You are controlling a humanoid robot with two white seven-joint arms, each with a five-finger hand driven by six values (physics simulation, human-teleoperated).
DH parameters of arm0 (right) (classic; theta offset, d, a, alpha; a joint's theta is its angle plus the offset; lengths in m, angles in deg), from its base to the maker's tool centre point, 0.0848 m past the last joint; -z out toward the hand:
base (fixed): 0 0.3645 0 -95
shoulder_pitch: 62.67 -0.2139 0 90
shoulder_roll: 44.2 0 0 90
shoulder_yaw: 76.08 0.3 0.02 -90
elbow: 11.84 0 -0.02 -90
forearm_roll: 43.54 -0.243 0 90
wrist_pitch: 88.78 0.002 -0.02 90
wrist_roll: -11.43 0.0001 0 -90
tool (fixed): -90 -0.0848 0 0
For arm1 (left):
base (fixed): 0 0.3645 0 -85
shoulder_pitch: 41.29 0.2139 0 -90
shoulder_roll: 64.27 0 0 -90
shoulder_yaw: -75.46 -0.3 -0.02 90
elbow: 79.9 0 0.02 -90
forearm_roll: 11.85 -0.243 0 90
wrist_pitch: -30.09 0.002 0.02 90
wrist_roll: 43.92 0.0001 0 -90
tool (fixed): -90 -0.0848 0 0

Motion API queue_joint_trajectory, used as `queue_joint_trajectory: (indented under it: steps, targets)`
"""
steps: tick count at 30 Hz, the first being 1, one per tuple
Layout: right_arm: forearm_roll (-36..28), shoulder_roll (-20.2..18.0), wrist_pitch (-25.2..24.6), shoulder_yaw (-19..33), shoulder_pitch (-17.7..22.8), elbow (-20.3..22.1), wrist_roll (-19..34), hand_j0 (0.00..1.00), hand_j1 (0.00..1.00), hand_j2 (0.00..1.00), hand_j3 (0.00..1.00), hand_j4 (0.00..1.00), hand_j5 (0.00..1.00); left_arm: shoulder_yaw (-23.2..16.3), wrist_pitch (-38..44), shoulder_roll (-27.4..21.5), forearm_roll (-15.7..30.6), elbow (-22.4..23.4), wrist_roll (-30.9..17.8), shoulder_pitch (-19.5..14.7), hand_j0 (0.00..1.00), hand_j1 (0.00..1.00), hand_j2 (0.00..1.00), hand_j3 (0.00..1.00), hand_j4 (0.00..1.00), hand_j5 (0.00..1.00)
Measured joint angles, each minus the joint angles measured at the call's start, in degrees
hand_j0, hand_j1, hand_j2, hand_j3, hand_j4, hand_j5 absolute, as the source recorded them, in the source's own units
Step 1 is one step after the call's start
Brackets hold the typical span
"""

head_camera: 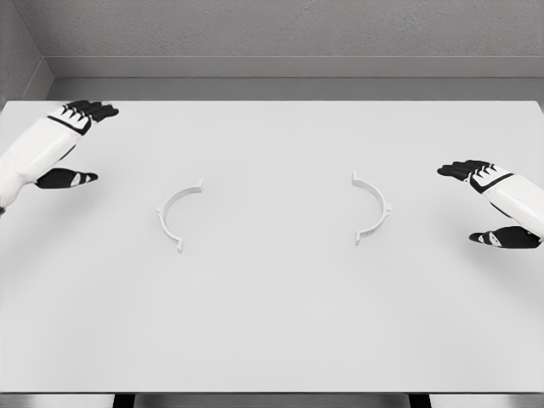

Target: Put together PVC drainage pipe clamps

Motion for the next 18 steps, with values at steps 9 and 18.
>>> queue_joint_trajectory:
  steps: [9, 18]
  targets:
    - [1.98, 0.29, -0.08, -6.10, -13.44, -4.19, -0.02, 1.00, 1.00, 1.00, 1.00, 1.00, 1.00, -4.45, 0.00, 2.35, -0.74, 0.78, -0.01, 0.00, 1.00, 1.00, 1.00, 1.00, 1.00, 1.00]
    - [12.43, 8.24, 0.00, -11.56, -21.09, -14.87, -0.19, 1.00, 1.00, 1.00, 1.00, 1.00, 1.00, -8.33, 0.00, 2.21, -0.81, 0.89, -0.01, 0.00, 1.00, 1.00, 1.00, 1.00, 1.00, 1.00]
